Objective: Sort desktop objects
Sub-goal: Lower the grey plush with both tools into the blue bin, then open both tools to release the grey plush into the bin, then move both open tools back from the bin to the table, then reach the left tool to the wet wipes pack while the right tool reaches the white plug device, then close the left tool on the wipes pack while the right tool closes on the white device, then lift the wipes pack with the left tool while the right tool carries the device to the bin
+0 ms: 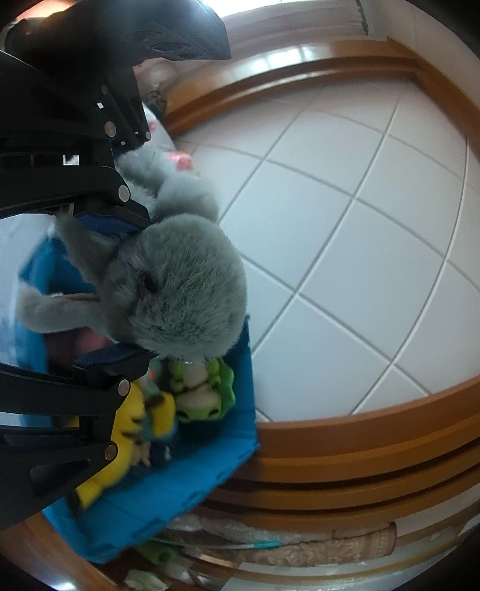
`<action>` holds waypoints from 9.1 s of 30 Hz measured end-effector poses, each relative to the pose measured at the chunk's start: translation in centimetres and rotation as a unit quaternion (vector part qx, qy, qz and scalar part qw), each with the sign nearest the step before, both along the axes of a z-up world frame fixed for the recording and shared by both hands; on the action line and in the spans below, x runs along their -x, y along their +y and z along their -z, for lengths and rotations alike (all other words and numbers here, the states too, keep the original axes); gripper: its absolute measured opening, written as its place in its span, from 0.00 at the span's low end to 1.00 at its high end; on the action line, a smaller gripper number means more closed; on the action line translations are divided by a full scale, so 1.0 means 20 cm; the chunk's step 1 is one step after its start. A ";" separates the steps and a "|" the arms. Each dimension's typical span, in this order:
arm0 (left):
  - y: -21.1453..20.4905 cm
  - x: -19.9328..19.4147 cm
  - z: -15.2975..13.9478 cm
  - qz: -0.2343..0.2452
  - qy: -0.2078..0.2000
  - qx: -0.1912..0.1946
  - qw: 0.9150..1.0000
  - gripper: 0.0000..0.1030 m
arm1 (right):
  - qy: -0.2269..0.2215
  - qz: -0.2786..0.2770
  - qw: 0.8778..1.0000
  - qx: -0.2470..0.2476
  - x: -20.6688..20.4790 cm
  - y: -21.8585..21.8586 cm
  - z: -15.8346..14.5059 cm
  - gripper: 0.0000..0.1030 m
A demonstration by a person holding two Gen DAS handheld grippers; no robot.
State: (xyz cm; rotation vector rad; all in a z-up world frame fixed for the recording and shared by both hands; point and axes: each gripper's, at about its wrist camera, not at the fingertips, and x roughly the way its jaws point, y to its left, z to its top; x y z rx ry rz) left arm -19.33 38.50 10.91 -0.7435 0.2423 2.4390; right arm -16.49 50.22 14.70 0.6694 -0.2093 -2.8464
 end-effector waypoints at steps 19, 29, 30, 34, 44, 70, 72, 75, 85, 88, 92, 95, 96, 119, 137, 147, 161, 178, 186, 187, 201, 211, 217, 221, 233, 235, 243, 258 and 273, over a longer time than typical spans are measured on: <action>0.60 0.52 0.46 -0.025 -0.148 0.078 0.986 0.46 | -0.157 0.005 0.987 0.039 0.56 0.70 0.54 0.47; 0.51 0.43 0.39 -0.065 -0.115 0.068 0.989 0.81 | -0.144 0.024 0.989 0.037 0.53 0.73 0.55 0.99; 0.49 0.42 0.38 -0.070 -0.113 0.067 0.989 0.85 | -0.140 0.026 0.989 0.037 0.52 0.72 0.54 0.99; 0.40 0.39 0.36 -0.090 -0.104 0.055 0.989 1.00 | -0.130 0.043 0.990 0.028 0.47 0.70 0.52 0.99; 0.17 0.25 0.33 -0.120 -0.090 0.045 0.988 1.00 | -0.123 0.064 0.990 -0.016 0.35 0.54 0.50 0.99; -0.32 0.02 0.38 -0.187 -0.090 0.013 0.978 1.00 | -0.103 0.046 0.994 -0.012 0.17 0.26 0.46 1.00; -0.43 -0.01 0.41 -0.207 -0.092 0.011 0.974 1.00 | -0.096 0.034 0.995 -0.013 0.16 0.18 0.45 1.00; -0.60 -0.06 0.45 -0.237 -0.096 0.008 0.967 1.00 | -0.084 0.005 0.996 -0.013 0.14 0.03 0.43 1.00; -1.33 -0.29 0.60 -0.338 -0.112 0.002 0.935 1.00 | -0.042 -0.088 0.995 -0.002 0.02 -0.64 0.40 1.00; -1.54 -0.35 0.66 -0.356 -0.124 0.002 0.926 1.00 | -0.041 -0.109 0.993 0.010 -0.02 -0.83 0.43 1.00; -1.79 -0.42 0.76 -0.377 -0.144 0.008 0.915 1.00 | -0.051 -0.126 0.991 0.017 -0.05 -1.07 0.52 1.00; -1.94 -0.46 0.84 -0.397 -0.159 0.001 0.904 1.00 | -0.068 -0.135 0.988 0.012 -0.05 -1.24 0.61 1.00; -1.99 -0.47 0.86 -0.403 -0.164 -0.004 0.900 1.00 | -0.077 -0.140 0.987 0.005 -0.05 -1.30 0.65 1.00; -2.89 -0.20 1.22 -0.385 -0.212 0.039 0.897 1.00 | -0.236 -0.082 0.968 0.030 0.23 -1.97 1.28 0.99; -3.10 0.11 1.74 -0.245 -0.304 0.088 0.916 0.94 | -0.355 0.155 0.919 0.076 0.15 -2.26 1.72 0.76; -2.98 0.19 1.85 -0.227 -0.319 0.076 0.917 0.94 | -0.382 0.161 0.907 0.069 0.30 -2.31 1.85 0.82; -2.88 0.21 1.84 -0.187 -0.322 0.071 0.925 0.46 | -0.376 0.141 0.916 0.018 0.41 -2.42 1.94 0.75; -2.97 0.23 1.87 -0.188 -0.316 0.084 0.926 0.31 | -0.371 0.096 0.922 -0.054 0.38 -2.48 2.01 0.69; -3.05 0.21 1.87 -0.187 -0.316 0.078 0.927 0.31 | -0.356 0.090 0.928 -0.059 0.31 -2.47 2.01 0.71; -3.06 0.21 1.86 -0.189 -0.314 0.082 0.927 0.31 | -0.355 0.088 0.929 -0.062 0.30 -2.47 2.01 0.71; -2.99 0.19 1.48 -0.186 -0.255 0.050 0.948 0.20 | -0.328 0.057 0.941 -0.063 0.25 -2.42 1.91 0.63; -2.86 0.17 1.33 -0.176 -0.235 0.045 0.955 0.20 | -0.296 0.050 0.953 -0.044 0.23 -2.34 1.74 0.61; -2.73 0.16 1.27 -0.166 -0.226 0.041 0.959 0.20 | -0.271 0.045 0.961 -0.035 0.23 -2.28 1.62 0.61; -2.64 0.17 1.20 -0.162 -0.216 0.039 0.962 0.20 | -0.247 0.038 0.968 -0.034 0.24 -2.25 1.50 0.61; -2.42 0.20 1.05 -0.120 -0.195 0.029 0.973 0.20 | -0.202 0.031 0.978 -0.044 0.21 -2.14 1.22 0.61; -2.39 0.20 1.02 -0.110 -0.194 0.025 0.975 0.20 | -0.202 0.038 0.978 -0.044 0.20 -2.12 1.18 0.61; -2.17 0.23 0.84 -0.071 -0.164 0.019 0.984 0.20 | -0.184 0.058 0.980 -0.042 0.19 -2.00 0.97 0.61; -1.25 0.37 0.28 -0.076 -0.055 -0.040 0.995 0.20 | -0.046 0.022 0.997 -0.055 0.31 -1.12 0.26 0.61; 0.12 0.76 0.24 -0.038 -0.151 0.031 0.987 0.20 | -0.148 0.068 0.980 -0.111 0.64 0.22 0.24 0.61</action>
